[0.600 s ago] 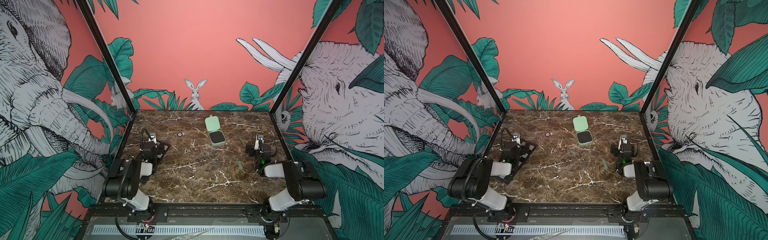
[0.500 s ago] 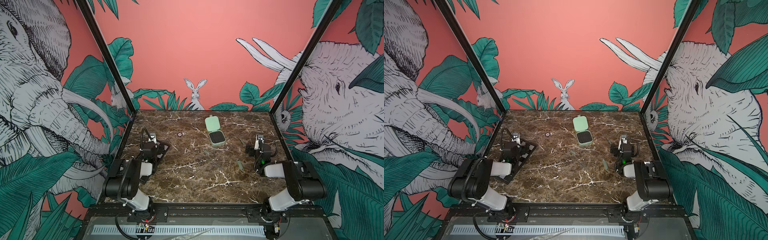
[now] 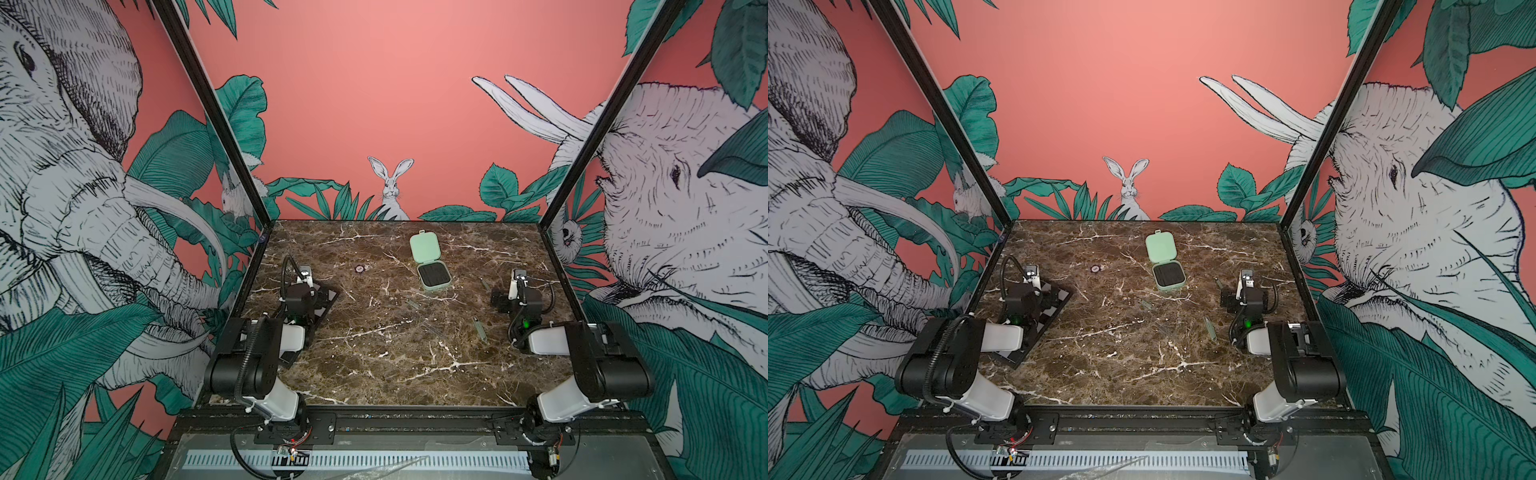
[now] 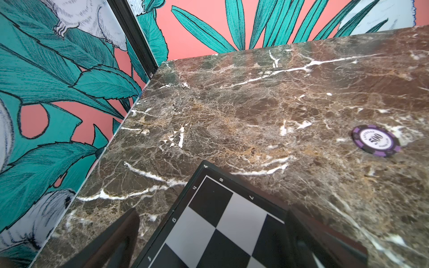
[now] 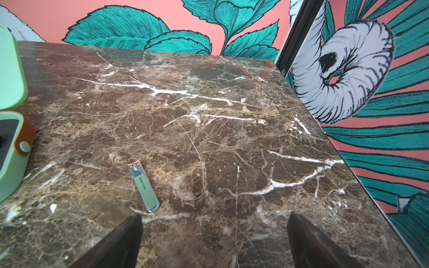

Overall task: Organize nail clipper sets
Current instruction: Pick up the storage box at the center of the board.

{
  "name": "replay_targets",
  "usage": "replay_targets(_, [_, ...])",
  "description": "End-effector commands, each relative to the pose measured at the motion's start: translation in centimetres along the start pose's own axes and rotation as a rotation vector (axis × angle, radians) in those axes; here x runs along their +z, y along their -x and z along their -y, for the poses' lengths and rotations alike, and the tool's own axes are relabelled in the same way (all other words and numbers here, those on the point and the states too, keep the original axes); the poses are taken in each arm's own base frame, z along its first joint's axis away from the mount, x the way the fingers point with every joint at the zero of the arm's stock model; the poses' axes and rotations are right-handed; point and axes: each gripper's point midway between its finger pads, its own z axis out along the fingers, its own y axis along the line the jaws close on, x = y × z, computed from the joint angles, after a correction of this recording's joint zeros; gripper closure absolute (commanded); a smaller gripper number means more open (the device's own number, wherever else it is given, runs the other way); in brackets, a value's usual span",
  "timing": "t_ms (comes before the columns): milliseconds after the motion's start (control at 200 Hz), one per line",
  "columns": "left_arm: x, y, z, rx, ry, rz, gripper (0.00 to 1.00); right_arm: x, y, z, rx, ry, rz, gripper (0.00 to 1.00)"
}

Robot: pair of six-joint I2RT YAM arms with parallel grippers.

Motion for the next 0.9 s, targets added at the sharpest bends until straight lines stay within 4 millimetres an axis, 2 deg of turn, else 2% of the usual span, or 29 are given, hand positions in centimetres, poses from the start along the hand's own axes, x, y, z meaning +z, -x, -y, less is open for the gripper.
replay_targets(0, [-0.3, 0.7, -0.1, -0.014, 0.007, 0.032, 0.01, 0.0, 1.4, 0.1, 0.001, 0.001, 0.044, 0.01])
replay_targets(335, [-0.3, 0.6, -0.1, -0.013, 0.007, 0.03, 0.01, 0.0, 1.4, 0.1, 0.001, 0.001, 0.044, 0.01])
replay_targets(420, [-0.5, 1.3, -0.3, -0.015, 0.016, 0.058, 0.01, -0.1, 1.6, 0.2, 0.005, -0.006, 0.052, 0.01])
replay_targets(490, [-1.2, 2.3, -0.9, -0.01, 0.033, 0.041, 0.01, -1.5, 2.6, 1.2, 0.022, -0.042, 0.093, 0.01])
replay_targets(545, [-2.2, 3.0, -2.1, -0.04, 0.082, -0.047, 0.01, -3.2, 3.9, 2.0, 0.041, -0.067, 0.14, 0.01])
replay_targets(605, [-3.4, 5.1, -3.8, -0.102, 0.145, -0.116, 0.01, -5.2, 5.4, 2.6, 0.056, -0.078, 0.184, 0.01])
replay_targets(655, [-4.2, 7.0, -4.1, -0.139, 0.14, -0.121, 0.0, -6.7, 6.4, 3.6, 0.117, -0.109, 0.198, 0.01])
replay_targets(725, [-4.9, 9.5, -3.3, -0.215, 0.073, -0.102, 0.01, -8.8, 7.0, 6.2, 0.298, -0.222, 0.138, 0.01])
replay_targets(775, [-5.1, 11.2, -1.3, -0.266, -0.056, -0.111, 0.01, -10.1, 6.9, 7.4, 0.415, -0.285, 0.046, 0.01])
replay_targets(835, [-4.9, 13.0, 1.6, -0.307, -0.216, -0.141, 0.01, -10.7, 7.6, 6.1, 0.457, -0.209, -0.047, 0.01])
replay_targets(890, [-4.5, 14.4, 4.3, -0.353, -0.349, -0.181, 0.14, -10.7, 8.1, 3.9, 0.493, -0.079, -0.097, 0.04])
